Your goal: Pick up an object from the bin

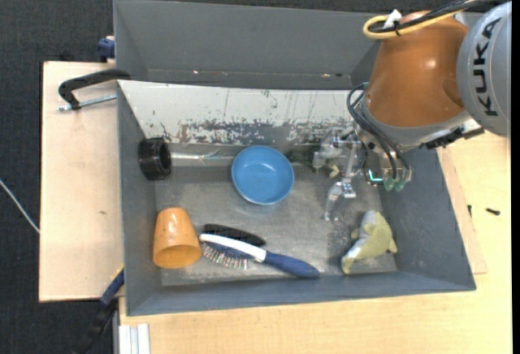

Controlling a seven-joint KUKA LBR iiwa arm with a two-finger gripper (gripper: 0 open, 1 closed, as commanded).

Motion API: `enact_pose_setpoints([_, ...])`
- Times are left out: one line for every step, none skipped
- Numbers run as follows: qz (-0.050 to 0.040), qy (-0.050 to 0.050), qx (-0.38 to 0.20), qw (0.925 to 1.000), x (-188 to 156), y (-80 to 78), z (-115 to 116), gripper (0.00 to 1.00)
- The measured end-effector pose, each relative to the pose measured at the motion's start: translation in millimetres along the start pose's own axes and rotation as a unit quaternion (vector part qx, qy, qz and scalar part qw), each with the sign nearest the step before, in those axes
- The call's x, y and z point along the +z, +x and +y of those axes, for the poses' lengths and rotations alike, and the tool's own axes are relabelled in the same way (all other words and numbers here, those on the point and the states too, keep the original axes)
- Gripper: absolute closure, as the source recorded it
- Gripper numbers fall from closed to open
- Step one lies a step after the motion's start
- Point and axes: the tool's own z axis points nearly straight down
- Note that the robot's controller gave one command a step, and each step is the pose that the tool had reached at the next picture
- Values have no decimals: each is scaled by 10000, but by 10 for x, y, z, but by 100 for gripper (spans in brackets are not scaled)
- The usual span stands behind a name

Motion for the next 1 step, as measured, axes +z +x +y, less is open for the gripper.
enact_pose_setpoints([-64, 4, -1389, 9903, 1306, -548, 490, 0])
